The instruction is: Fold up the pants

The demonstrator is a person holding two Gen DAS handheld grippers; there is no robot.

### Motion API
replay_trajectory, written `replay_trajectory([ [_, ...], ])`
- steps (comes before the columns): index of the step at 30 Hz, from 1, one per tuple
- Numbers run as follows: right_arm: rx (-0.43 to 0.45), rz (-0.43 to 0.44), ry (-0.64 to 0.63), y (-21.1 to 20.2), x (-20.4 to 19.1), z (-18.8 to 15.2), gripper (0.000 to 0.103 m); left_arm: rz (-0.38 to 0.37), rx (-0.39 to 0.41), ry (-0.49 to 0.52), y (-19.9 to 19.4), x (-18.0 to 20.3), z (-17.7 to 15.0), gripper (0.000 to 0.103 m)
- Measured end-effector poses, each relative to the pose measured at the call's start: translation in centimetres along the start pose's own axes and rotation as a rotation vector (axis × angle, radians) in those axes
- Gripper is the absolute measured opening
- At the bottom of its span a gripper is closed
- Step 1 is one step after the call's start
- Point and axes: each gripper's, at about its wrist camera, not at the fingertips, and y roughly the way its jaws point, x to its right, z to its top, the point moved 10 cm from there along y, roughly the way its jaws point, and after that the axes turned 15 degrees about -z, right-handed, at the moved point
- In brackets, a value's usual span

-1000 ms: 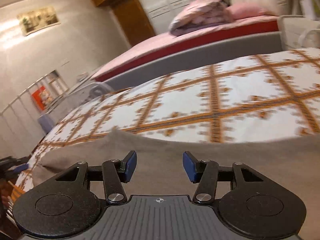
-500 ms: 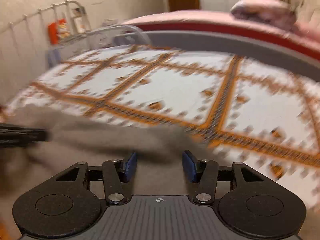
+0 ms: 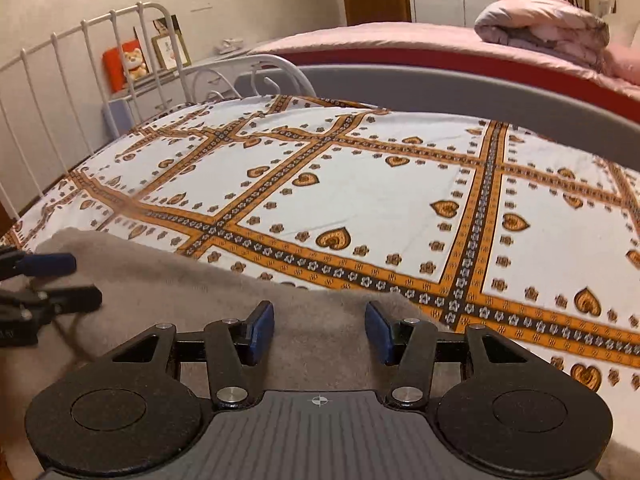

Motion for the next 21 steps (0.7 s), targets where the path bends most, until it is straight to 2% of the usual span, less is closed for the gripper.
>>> replay_trajectory([
  [3,0.038,0.022,0.047,-1.7,0.5,0.6,0.052,0.01,0.004,0.014,-0.4,0.3,0.0,0.062],
  [6,0.063,0.046,0.072,-3.9,1.2,0.3,0.052,0.005,0.037,0.019,-1.6,1.2,0.6,0.074],
  [8,0.079,0.056,0.076,-5.4,1.8,-0.3,0.053,0.004,0.038,0.053,-1.8,1.9,0.6,0.076],
  [10,0.071,0.056,0.069,-6.1,2.4,-1.4,0.063,0.033,-0.017,0.064,-0.7,1.4,-0.5,0.076],
  [12,0.028,-0.023,0.039,-5.1,3.8,-3.0,0.068,0.056,-0.051,0.067,0.2,0.5,-1.6,0.082],
  [13,-0.034,-0.072,0.041,-3.9,4.9,-4.2,0.067,0.053,-0.043,0.064,0.1,0.3,-1.7,0.082],
  [15,0.001,-0.052,0.1,-4.8,6.7,-4.0,0.068,0.052,-0.01,0.033,-1.0,0.2,-1.1,0.081],
  [16,0.014,-0.068,0.126,-5.7,7.7,-3.6,0.068,0.049,0.006,0.015,-1.5,0.2,-0.8,0.081],
  [19,0.107,-0.065,0.224,-9.3,10.6,-2.5,0.068,0.035,0.03,-0.018,-2.8,0.3,-0.8,0.088],
  [21,0.121,-0.119,0.265,-11.0,13.6,-2.8,0.068,0.035,0.015,-0.022,-2.9,0.5,-1.3,0.089],
])
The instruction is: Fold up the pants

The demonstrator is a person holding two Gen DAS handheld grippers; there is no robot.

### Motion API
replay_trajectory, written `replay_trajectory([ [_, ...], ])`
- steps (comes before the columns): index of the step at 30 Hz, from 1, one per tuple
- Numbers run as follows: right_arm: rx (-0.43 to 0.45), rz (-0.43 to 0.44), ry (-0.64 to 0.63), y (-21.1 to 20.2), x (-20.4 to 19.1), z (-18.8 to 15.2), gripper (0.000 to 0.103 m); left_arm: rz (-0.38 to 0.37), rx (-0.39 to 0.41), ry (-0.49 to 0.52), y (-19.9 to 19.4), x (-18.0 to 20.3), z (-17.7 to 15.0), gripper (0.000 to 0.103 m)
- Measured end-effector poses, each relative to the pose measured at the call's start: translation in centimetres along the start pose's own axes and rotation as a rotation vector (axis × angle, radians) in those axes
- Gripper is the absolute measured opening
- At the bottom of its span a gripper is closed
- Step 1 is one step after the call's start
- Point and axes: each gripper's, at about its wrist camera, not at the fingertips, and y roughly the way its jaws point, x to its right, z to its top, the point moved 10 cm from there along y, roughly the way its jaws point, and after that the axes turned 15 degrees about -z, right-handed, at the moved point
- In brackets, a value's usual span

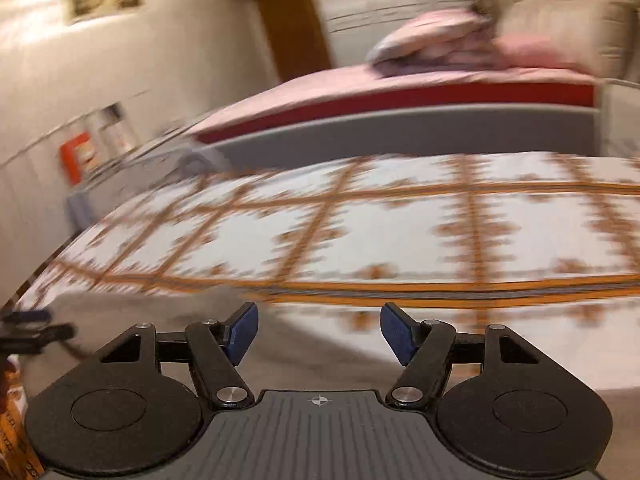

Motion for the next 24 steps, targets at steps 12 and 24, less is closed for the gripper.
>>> replay_trajectory([
  [12,-0.214,-0.23,0.087,-0.6,14.1,-6.4,0.068,0.071,-0.099,0.04,0.2,-0.2,-2.6,0.091],
  [24,0.004,-0.297,0.311,-10.7,21.0,-5.2,0.068,0.04,-0.07,-0.028,-3.0,-0.4,-3.3,0.093],
])
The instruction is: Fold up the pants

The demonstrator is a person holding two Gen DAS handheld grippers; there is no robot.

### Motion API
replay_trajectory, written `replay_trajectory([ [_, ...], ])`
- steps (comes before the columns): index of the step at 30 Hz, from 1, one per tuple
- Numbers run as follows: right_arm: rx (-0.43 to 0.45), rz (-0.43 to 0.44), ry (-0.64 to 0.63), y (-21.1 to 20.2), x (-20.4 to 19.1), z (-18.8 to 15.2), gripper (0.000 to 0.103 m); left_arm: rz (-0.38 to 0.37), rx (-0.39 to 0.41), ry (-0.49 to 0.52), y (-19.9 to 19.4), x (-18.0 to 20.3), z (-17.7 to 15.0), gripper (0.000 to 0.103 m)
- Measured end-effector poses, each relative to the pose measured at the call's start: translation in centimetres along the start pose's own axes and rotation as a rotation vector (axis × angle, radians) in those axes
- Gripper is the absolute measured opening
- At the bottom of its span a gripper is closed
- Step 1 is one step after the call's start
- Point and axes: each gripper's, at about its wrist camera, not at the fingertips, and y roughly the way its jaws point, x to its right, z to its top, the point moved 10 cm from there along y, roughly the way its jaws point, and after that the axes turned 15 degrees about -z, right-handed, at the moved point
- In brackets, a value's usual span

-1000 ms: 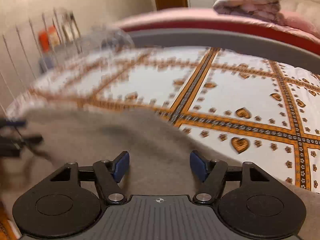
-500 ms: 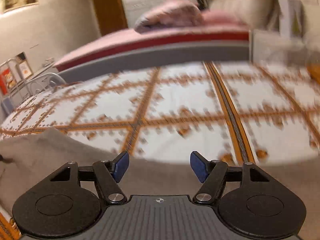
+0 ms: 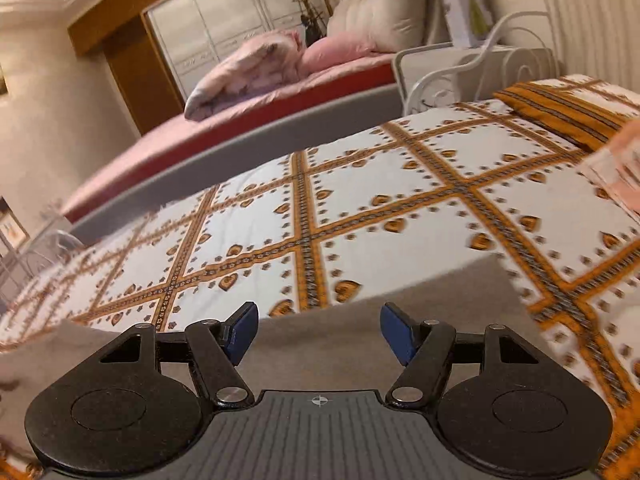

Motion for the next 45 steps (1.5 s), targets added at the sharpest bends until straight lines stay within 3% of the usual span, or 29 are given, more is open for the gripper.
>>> replay_trajectory([
  [3,0.013,-0.093,0.108,-0.6,4.3,-0.1,0.068,-0.004,0.01,-0.021,-0.7,0.1,0.0,0.094],
  [5,-0.022,-0.077,0.331,-1.1,8.3,-0.3,0.068,-0.008,0.011,-0.03,-0.7,0.2,0.0,0.095],
  [7,-0.027,-0.082,0.435,-1.5,11.1,-0.6,0.068,0.004,-0.007,-0.003,-0.4,0.4,-0.2,0.095],
  [10,0.013,-0.038,0.43,-2.5,12.0,0.0,0.067,0.006,-0.039,0.013,0.4,0.6,-0.6,0.095],
  [13,-0.015,-0.031,0.413,-2.4,11.6,-0.3,0.067,0.023,-0.049,0.018,0.9,0.7,-0.7,0.096],
  [16,-0.095,0.149,0.356,-2.6,8.2,-1.3,0.068,0.031,-0.054,0.025,1.2,0.8,-0.7,0.097],
  [18,-0.064,0.172,0.223,-3.3,5.3,-1.3,0.068,0.04,-0.069,0.031,1.5,0.7,-0.9,0.097],
  [21,-0.11,0.107,0.172,-1.5,4.0,-2.0,0.068,0.06,-0.088,0.057,1.9,0.9,-1.2,0.097],
  [24,-0.243,0.017,0.143,2.2,4.1,-3.7,0.068,0.064,-0.092,0.068,2.1,1.0,-1.3,0.097],
  [31,-0.184,-0.046,0.089,5.3,2.7,-1.6,0.068,0.046,-0.083,0.088,1.8,1.1,-1.6,0.097],
  [36,-0.084,0.042,0.269,2.5,4.4,0.7,0.068,0.02,-0.077,0.103,1.6,1.1,-1.7,0.097],
  [40,-0.064,-0.016,0.247,0.7,7.3,0.1,0.068,0.012,-0.038,0.06,1.2,0.9,-0.7,0.097],
  [45,-0.012,-0.097,0.242,1.3,10.1,1.0,0.065,0.063,0.033,-0.017,0.7,-0.3,0.7,0.097],
])
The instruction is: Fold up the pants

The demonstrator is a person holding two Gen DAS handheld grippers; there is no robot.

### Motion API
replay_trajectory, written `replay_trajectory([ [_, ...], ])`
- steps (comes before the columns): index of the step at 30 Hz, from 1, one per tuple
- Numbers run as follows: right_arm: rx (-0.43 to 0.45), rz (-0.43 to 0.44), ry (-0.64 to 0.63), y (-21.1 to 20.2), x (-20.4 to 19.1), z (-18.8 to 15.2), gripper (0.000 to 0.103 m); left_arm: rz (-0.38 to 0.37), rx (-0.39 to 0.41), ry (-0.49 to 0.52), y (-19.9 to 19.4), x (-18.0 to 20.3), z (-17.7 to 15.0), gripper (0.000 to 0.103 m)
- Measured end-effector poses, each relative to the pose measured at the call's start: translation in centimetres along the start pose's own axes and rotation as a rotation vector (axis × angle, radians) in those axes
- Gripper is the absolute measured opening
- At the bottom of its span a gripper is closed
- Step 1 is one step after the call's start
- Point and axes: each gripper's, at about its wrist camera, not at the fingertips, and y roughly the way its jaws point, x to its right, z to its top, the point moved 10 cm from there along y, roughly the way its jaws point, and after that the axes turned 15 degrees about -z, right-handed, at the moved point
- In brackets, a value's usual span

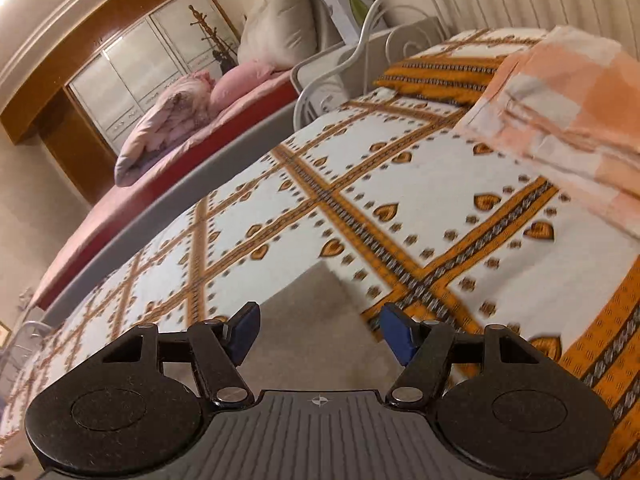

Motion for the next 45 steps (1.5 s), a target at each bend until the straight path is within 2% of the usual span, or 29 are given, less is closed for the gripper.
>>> replay_trajectory([
  [3,0.028,-0.015,-0.079,0.7,-1.1,0.3,0.061,0.011,0.011,-0.036,-0.1,-0.7,0.3,0.097],
  [7,0.056,-0.057,-0.231,2.1,-3.3,0.6,0.058,0.025,-0.023,0.011,0.4,-0.5,0.0,0.097],
  [10,0.036,0.103,-0.217,0.3,-6.1,-0.4,0.058,0.013,-0.034,0.023,0.7,-0.1,-0.1,0.097],
  [13,0.059,0.117,-0.375,-0.4,-9.4,-2.2,0.058,0.014,-0.033,0.012,0.8,0.2,-0.1,0.097],
  [15,0.069,0.066,-0.423,0.3,-10.3,-2.6,0.058,0.004,-0.033,0.006,0.8,0.6,0.0,0.097],
  [20,0.072,-0.016,-0.336,2.6,-7.7,-0.8,0.057,-0.007,-0.045,0.041,0.7,0.9,-0.4,0.097],
  [24,0.03,-0.059,-0.253,4.6,-4.2,0.8,0.049,0.004,-0.046,0.045,0.5,0.0,-0.7,0.097],
  [26,-0.016,-0.029,-0.119,4.1,-2.3,1.2,0.049,0.003,-0.037,0.03,0.3,-0.5,-0.6,0.097],
  [28,-0.096,0.062,0.027,2.5,-1.3,0.7,0.049,0.01,-0.028,0.013,0.2,-1.0,-0.5,0.097],
  [34,-0.142,0.139,0.206,-4.2,2.8,-1.3,0.049,-0.008,-0.029,-0.003,0.4,-0.4,-0.3,0.097],
  [39,-0.22,0.103,0.283,-5.3,5.0,-3.7,0.049,-0.012,-0.045,0.006,1.0,0.4,-0.4,0.097],
  [45,-0.248,0.093,0.317,-3.2,4.9,-3.7,0.048,-0.005,-0.064,0.016,1.2,0.7,-0.7,0.097],
])
